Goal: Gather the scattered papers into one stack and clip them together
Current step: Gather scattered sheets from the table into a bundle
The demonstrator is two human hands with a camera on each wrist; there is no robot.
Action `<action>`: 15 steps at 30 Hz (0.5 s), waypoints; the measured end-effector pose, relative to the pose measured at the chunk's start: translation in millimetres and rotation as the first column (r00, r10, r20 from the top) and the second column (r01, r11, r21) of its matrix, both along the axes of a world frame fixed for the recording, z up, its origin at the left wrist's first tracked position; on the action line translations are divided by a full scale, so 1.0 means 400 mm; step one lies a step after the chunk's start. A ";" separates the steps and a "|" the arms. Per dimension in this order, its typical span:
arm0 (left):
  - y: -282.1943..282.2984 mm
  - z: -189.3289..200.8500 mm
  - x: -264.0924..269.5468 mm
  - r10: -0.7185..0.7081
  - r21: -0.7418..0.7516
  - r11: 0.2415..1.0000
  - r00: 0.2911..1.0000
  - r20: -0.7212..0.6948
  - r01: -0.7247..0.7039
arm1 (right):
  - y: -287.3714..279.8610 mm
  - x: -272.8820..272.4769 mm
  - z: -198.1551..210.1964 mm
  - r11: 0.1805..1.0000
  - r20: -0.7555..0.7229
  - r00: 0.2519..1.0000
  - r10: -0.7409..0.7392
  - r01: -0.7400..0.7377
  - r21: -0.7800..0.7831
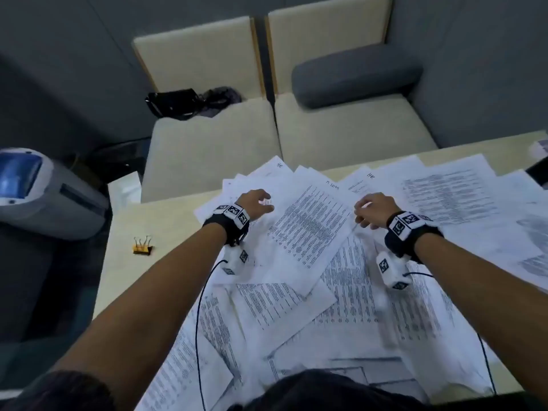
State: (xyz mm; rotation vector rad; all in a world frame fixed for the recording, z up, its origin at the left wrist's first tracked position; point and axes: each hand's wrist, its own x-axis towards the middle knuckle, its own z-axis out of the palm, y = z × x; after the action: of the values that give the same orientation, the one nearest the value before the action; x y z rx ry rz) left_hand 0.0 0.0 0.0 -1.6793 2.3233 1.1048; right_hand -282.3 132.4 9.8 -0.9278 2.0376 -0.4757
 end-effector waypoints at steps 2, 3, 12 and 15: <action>-0.002 -0.051 0.002 0.056 0.024 0.998 0.998 0.036 -0.057 | 0.001 0.014 -0.073 0.991 0.024 0.999 -0.034 0.030 0.133; 0.002 -0.082 0.005 0.082 0.045 0.995 0.995 0.049 -0.084 | 0.007 0.024 -0.107 0.977 -0.003 1.000 -0.013 0.013 0.212; 0.013 -0.173 -0.032 0.253 0.198 0.950 0.966 -0.045 -0.239 | -0.010 0.125 -0.224 0.912 0.210 0.895 -0.393 0.350 0.214; 0.042 -0.216 -0.005 0.300 0.253 0.930 0.948 -0.101 -0.267 | -0.007 0.154 -0.239 0.955 0.198 0.934 -0.298 0.288 0.078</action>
State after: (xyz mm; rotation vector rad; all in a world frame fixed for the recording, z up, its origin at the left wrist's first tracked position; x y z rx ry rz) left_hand -2.0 16.7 -86.3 -1.9409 1.9577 1.5291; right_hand -220.9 129.8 -85.7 -0.5201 1.9906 -0.6529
